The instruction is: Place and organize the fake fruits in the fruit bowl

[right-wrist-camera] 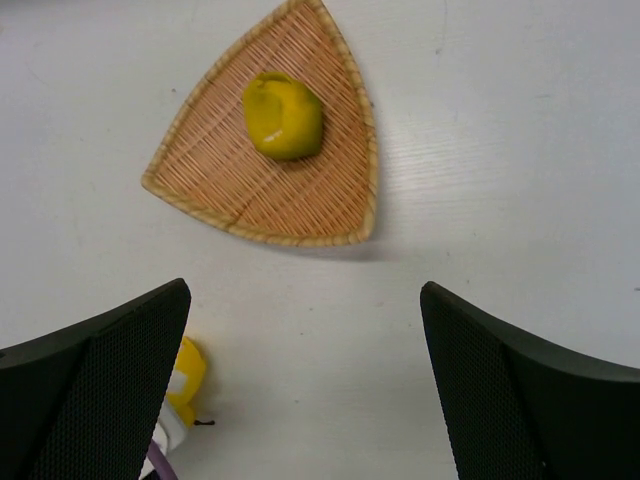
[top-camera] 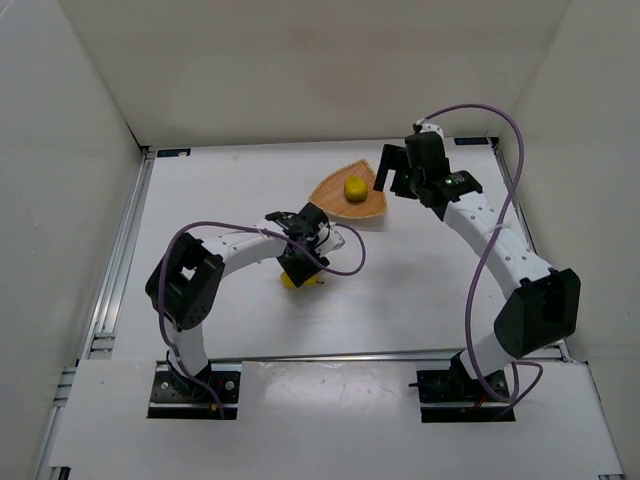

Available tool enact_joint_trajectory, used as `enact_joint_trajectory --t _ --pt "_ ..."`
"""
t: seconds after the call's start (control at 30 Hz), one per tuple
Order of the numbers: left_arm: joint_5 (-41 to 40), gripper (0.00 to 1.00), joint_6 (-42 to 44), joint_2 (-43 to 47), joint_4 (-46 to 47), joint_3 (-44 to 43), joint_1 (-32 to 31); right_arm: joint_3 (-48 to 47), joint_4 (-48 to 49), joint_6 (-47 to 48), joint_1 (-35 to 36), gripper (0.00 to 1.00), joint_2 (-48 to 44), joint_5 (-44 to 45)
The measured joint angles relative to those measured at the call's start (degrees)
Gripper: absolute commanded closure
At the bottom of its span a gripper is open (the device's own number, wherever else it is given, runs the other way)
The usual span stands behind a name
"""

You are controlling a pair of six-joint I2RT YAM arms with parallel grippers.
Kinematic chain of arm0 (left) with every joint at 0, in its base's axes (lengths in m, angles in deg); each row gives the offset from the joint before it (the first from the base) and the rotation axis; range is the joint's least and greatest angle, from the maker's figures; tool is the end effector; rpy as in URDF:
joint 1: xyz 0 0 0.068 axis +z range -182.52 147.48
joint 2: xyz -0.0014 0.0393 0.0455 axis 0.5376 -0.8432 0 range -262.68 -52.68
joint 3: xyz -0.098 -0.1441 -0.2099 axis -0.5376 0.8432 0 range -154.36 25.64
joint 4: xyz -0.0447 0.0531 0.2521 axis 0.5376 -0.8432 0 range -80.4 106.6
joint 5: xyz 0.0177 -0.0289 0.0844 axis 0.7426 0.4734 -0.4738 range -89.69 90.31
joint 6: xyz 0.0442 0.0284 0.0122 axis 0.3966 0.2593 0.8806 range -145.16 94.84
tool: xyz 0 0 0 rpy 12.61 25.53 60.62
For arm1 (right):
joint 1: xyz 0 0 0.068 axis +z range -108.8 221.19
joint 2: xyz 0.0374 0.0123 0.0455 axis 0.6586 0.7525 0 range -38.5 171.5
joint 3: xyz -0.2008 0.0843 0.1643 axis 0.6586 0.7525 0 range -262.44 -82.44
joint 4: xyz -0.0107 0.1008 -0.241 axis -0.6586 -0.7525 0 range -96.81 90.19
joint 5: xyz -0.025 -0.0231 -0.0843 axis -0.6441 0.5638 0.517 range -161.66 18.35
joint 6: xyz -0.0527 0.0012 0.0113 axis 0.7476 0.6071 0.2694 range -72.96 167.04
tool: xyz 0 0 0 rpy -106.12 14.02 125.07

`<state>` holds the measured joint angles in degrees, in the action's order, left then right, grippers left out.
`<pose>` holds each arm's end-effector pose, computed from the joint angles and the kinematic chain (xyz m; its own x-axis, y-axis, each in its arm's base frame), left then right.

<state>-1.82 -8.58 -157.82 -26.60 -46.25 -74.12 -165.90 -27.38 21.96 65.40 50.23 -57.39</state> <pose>0.2645 -0.2331 0.1775 -0.5094 0.8334 -0.2141 0.8370 0.5377 0.1015 0.3272 0.1375 0.3559 -0.5364 0.2093 -0.8176 0.0208 0.9717 0.2351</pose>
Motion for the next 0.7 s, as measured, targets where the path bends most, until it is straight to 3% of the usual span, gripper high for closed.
enact_joint_trajectory --t 0.07,0.13,0.4,0.53,0.7 --pt "0.52 0.58 0.02 0.55 -0.17 0.7 0.0 2.34 -0.02 -0.11 -0.09 0.0 -1.46 0.33" --pt "1.27 0.6 0.09 1.53 -1.16 1.46 0.0 3.74 -0.07 -0.24 -0.2 0.0 -2.45 0.61" --pt "3.93 0.58 3.96 9.46 -11.74 0.17 0.0 11.54 1.18 -2.82 -1.09 0.0 -7.78 0.52" --pt "4.31 0.6 6.64 12.09 -15.61 -8.24 0.0 16.06 1.97 -5.51 -3.82 0.0 -11.02 0.42" --pt "3.74 0.58 6.23 7.63 -10.88 -23.82 1.81 19.93 1.86 -8.2 -6.84 0.0 -14.38 2.25"
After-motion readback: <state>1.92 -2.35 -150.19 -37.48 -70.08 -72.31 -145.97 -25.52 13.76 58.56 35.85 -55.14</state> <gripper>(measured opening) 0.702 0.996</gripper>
